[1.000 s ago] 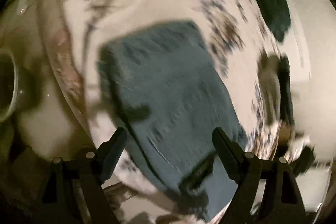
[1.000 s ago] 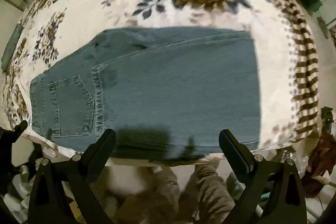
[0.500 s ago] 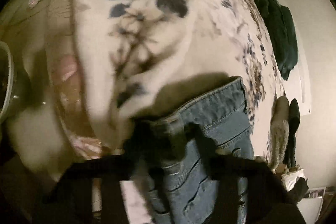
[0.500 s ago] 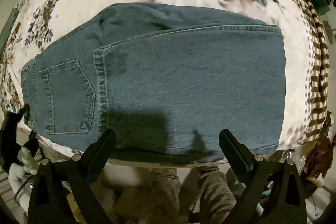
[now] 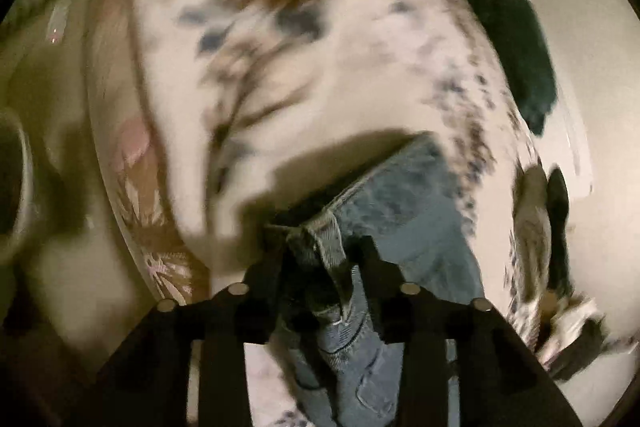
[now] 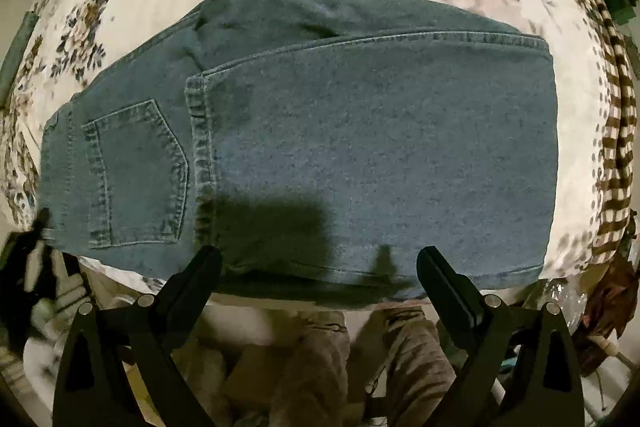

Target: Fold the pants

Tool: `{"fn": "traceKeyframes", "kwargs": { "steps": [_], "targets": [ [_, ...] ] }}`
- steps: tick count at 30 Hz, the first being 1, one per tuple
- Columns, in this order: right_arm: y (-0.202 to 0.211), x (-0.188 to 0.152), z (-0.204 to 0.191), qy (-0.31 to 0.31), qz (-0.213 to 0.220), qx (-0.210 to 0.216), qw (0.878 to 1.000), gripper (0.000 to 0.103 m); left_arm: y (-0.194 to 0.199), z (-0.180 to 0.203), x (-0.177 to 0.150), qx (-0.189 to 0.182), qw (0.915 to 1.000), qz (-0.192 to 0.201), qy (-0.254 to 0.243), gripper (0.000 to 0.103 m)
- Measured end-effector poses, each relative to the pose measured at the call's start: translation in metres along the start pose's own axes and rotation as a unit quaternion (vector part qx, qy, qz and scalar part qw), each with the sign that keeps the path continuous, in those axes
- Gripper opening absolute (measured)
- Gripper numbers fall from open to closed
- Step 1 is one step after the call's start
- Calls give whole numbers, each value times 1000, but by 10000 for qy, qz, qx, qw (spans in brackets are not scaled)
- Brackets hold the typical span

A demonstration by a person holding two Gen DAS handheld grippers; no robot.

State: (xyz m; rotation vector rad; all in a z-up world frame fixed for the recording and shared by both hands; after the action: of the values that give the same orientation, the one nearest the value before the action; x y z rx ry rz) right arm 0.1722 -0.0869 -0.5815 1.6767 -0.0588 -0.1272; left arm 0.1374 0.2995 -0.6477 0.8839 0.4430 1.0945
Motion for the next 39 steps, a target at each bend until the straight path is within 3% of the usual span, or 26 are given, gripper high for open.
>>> {"fn": "traceKeyframes", "kwargs": {
  "steps": [2, 5, 7, 8, 12, 17, 24, 26, 29, 32, 38, 39],
  "targets": [
    [3, 1, 2, 2, 31, 14, 10000, 100, -6, -9, 4, -123, 9998, -55, 131, 38],
    [4, 2, 8, -20, 38, 34, 10000, 100, -5, -5, 2, -73, 9999, -23, -90, 37],
    [2, 3, 13, -93, -7, 91, 9999, 100, 0, 0, 1, -67, 9998, 35, -199, 22],
    [1, 3, 16, -152, -25, 130, 9998, 100, 5, 5, 1, -115, 9995, 71, -288, 20],
    [2, 1, 29, -294, 31, 187, 9994, 100, 38, 44, -16, -145, 9943, 335, -1002, 17],
    [13, 1, 56, -435, 218, 155, 9987, 100, 88, 120, -63, -442, 9782, 464, -1975, 17],
    [42, 3, 117, -466, 783, -618, 9939, 100, 103, 211, -179, -154, 9329, 389, -3577, 16],
    [47, 1, 133, -429, 896, -619, 9931, 100, 97, 229, -220, -131, 9198, 228, -3914, 16],
    [52, -4, 163, -540, 965, -546, 9924, 100, 86, 248, -270, -155, 9067, -62, -4215, 16],
    [55, -16, 200, -729, 996, -587, 9906, 100, 61, 267, -334, 15, 8793, -376, -4747, 16],
    [48, -38, 274, -988, 960, -928, 9861, 100, -5, 264, -411, 573, 8494, -942, -5161, 16],
    [46, -41, 287, -1027, 935, -971, 9855, 100, -16, 262, -422, 689, 8408, -1030, -5270, 16]
  ]
}}
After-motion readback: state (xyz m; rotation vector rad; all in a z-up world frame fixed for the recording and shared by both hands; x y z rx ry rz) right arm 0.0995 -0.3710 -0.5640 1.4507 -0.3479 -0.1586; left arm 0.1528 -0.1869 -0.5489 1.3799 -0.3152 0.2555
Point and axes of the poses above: each gripper's, at about its wrist camera, not at the fingertips, and y roughly against the way its jaws point, z to its right, x to its top, the point moved 2 cm from there along -y, roughly the way its jaws point, and after that the axes turned 4 degrees about y, right-handed, at the moved point
